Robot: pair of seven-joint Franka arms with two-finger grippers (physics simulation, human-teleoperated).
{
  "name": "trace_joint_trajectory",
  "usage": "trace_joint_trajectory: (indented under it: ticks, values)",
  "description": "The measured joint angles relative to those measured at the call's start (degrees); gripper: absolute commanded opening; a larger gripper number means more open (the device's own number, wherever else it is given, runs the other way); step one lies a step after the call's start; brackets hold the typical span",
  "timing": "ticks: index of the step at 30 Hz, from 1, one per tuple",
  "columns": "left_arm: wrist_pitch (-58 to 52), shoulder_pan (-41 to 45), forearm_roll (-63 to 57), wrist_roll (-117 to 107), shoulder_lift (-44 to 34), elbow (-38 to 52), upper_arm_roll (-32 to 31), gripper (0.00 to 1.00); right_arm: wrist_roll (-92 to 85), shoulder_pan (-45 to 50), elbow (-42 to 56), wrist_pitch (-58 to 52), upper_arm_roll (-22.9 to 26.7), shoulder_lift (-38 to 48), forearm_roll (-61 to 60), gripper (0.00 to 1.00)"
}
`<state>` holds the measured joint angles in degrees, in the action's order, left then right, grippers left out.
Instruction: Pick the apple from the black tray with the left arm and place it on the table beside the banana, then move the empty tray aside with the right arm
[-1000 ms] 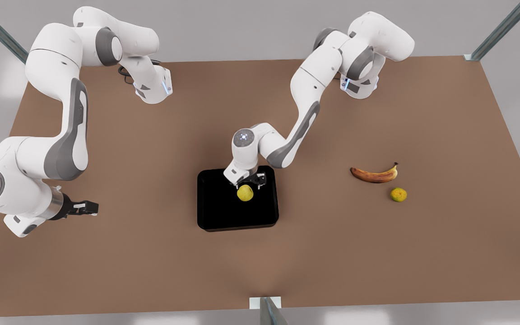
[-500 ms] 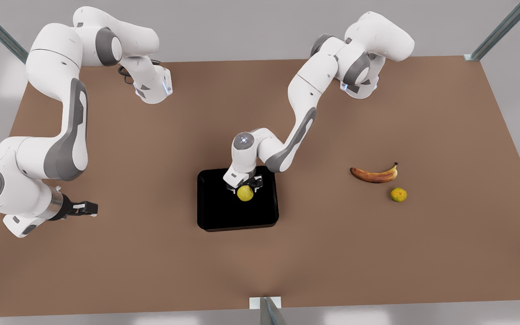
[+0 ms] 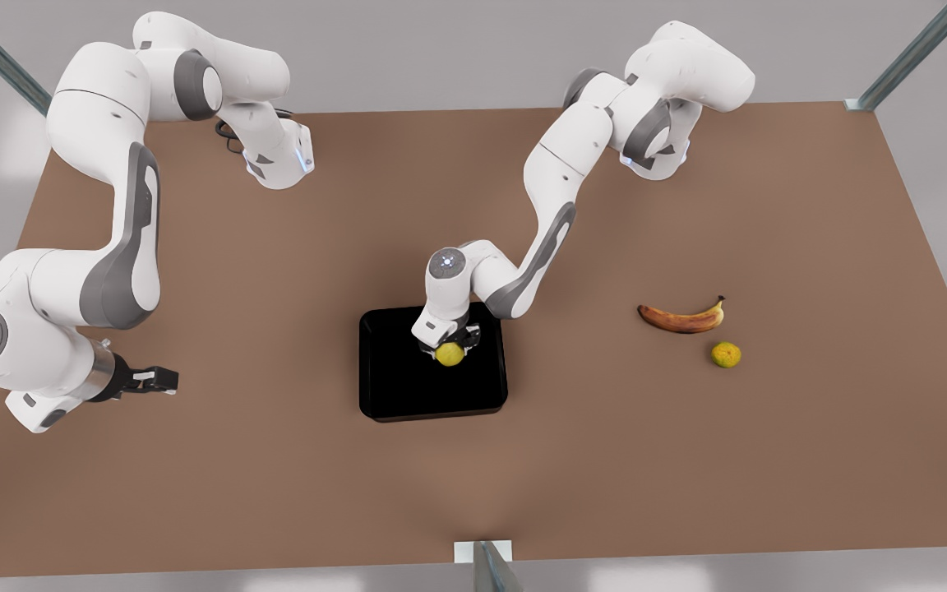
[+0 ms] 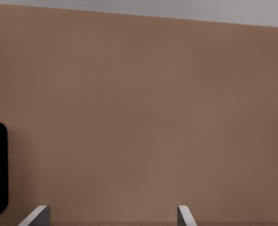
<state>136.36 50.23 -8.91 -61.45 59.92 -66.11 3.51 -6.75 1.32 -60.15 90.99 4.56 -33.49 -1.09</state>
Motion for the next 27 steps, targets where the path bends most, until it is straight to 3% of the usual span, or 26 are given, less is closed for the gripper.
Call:
trace_joint_trajectory:
  ticks: [4, 9, 14, 17, 21, 23, 24, 25, 27]
  values:
    - [-3.5, -0.6, 0.4, 0.0, -2.0, 1.5, -0.1, 0.72, 0.0, 0.0, 0.0, 0.0, 0.0, 0.0, 0.0, 1.0]
    - [-17.0, -6.1, 7.0, 3.9, -12.3, 3.2, -0.4, 0.72, 0.0, 0.1, 0.0, -0.2, -0.3, 0.3, 0.0, 1.0]
    - [-34.0, -19.2, 11.3, 13.7, -19.8, 2.4, 1.3, 0.72, 1.4, 6.2, -0.2, -9.7, -6.9, 12.3, -0.8, 1.0]
    - [-40.0, -21.7, 11.5, 21.5, -21.6, -2.9, 7.3, 0.72, 5.9, 14.6, -0.1, -14.5, -15.0, 12.8, -0.9, 1.0]
    - [-36.0, -23.2, 11.5, 32.5, -23.4, -20.3, 14.3, 0.73, 16.0, 19.4, -3.0, -8.6, -16.5, 1.4, -3.5, 1.0]
    - [-30.9, -24.1, 11.6, 37.5, -23.5, -27.5, 15.1, 0.73, 21.6, 18.8, -6.7, -4.2, -16.4, 0.3, -4.1, 1.0]
    - [-28.6, -24.5, 11.6, 39.8, -23.1, -29.2, 15.2, 0.74, 23.9, 17.3, -7.4, -2.8, -16.4, 1.1, -4.3, 0.95]
    - [-26.5, -24.8, 11.6, 41.9, -22.7, -30.0, 15.3, 1.0, 26.1, 16.4, -7.7, -1.7, -16.4, 1.3, -4.4, 1.0]
    - [-23.2, -25.0, 11.7, 46.0, -22.7, -30.6, 15.4, 1.0, 30.0, 15.3, -7.8, 0.0, -16.1, 2.2, -4.8, 1.0]
